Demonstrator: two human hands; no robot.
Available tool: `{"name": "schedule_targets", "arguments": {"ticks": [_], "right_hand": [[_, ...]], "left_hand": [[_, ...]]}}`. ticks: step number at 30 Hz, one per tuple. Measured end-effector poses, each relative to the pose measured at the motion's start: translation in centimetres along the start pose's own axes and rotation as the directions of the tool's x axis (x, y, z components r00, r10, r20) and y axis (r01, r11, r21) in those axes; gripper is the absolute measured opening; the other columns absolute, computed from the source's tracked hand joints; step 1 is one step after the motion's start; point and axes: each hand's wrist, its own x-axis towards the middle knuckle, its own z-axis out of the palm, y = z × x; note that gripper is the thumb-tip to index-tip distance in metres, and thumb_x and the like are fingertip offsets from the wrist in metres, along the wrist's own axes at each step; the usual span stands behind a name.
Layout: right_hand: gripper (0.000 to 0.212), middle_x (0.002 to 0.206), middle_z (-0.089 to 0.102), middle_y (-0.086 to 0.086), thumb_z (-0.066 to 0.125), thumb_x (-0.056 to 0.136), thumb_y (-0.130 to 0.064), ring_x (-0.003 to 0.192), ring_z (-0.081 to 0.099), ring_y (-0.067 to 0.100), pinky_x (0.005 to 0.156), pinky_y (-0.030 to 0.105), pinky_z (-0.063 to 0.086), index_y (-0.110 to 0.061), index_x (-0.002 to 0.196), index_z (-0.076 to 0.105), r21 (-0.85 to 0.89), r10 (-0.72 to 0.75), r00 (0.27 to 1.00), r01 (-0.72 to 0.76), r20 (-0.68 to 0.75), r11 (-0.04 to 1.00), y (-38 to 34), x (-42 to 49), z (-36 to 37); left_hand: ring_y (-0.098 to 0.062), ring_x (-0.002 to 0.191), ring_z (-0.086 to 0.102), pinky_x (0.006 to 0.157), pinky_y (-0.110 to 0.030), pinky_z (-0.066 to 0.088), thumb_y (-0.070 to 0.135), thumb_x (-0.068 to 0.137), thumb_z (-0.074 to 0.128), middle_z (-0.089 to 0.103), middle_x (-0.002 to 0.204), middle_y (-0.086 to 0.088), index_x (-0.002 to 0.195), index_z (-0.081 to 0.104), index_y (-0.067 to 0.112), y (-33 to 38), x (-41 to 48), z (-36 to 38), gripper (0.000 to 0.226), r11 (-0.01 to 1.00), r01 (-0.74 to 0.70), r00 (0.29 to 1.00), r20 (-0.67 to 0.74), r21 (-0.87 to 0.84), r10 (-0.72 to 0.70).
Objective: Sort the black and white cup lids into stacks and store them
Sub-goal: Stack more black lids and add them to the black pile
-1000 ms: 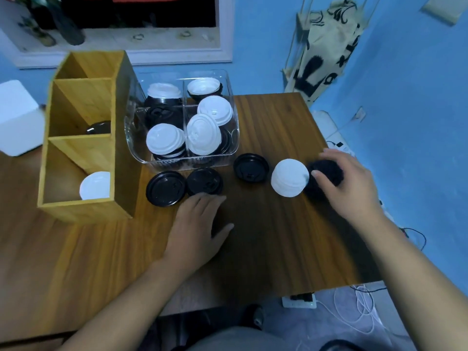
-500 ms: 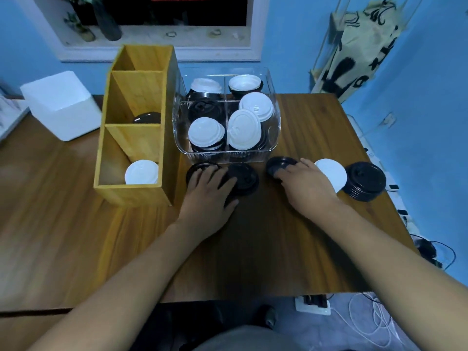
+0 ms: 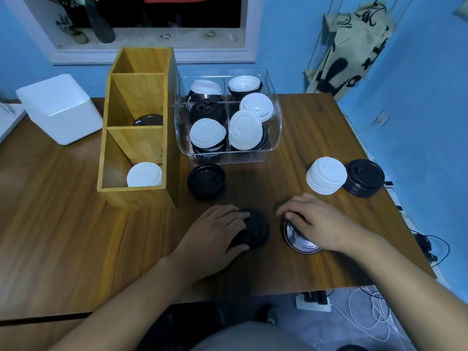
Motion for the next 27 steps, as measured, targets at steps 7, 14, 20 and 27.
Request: {"name": "schedule_targets", "arguments": {"ticks": [7, 14, 20, 27], "right_hand": [[0.037, 0.13, 0.059, -0.011, 0.06, 0.098, -0.036, 0.127, 0.051, 0.009, 0.107, 0.037, 0.044, -0.024, 0.133, 0.06, 0.082, 0.072, 0.92, -0.043, -0.385, 0.996, -0.2, -2.9, 2.1], [0.076, 0.142, 0.049, -0.009, 0.067, 0.076, -0.071, 0.132, 0.043, 0.015, 0.107, 0.04, 0.036, -0.027, 0.137, 0.056, 0.065, 0.245, 0.892, -0.239, -0.38, 0.969, 0.3, -6.2, 4.6], [0.048, 0.139, 0.051, -0.014, 0.075, 0.079, -0.053, 0.128, 0.045, 0.013, 0.102, 0.05, 0.044, -0.031, 0.122, 0.067, 0.143, 0.2, 0.899, -0.156, -0.389, 0.977, 0.7, -6.1, 4.6], [0.047, 0.14, 0.051, -0.013, 0.071, 0.076, -0.06, 0.132, 0.042, 0.008, 0.108, 0.033, 0.04, -0.031, 0.113, 0.064, 0.194, 0.192, 0.928, -0.135, -0.318, 0.972, 0.8, -5.8, 3.3]], "left_hand": [[-0.006, 0.144, 0.033, 0.119, -0.035, 0.033, 0.036, 0.091, 0.068, 0.044, 0.153, 0.012, 0.139, 0.05, 0.025, 0.0, -0.3, -0.9, 0.052, 0.975, 0.082, 0.996, -0.001, -0.208, -0.084], [-0.018, 0.13, 0.042, 0.107, -0.041, 0.038, 0.086, 0.076, 0.051, 0.047, 0.143, 0.005, 0.144, 0.045, 0.023, 2.9, 1.1, 1.5, 0.093, 0.915, 0.4, 0.913, -0.062, -0.054, -0.403], [-0.006, 0.139, 0.018, 0.112, -0.026, 0.019, 0.059, 0.083, 0.074, 0.03, 0.14, 0.025, 0.154, 0.026, 0.036, 2.0, 2.3, 0.0, 0.089, 0.933, 0.249, 0.966, 0.136, -0.258, -0.22], [-0.005, 0.14, 0.028, 0.119, -0.032, 0.027, 0.067, 0.075, 0.077, 0.038, 0.148, 0.019, 0.152, 0.034, 0.031, 0.1, 1.2, 1.1, 0.095, 0.927, 0.221, 0.975, 0.047, -0.304, -0.217]]}}
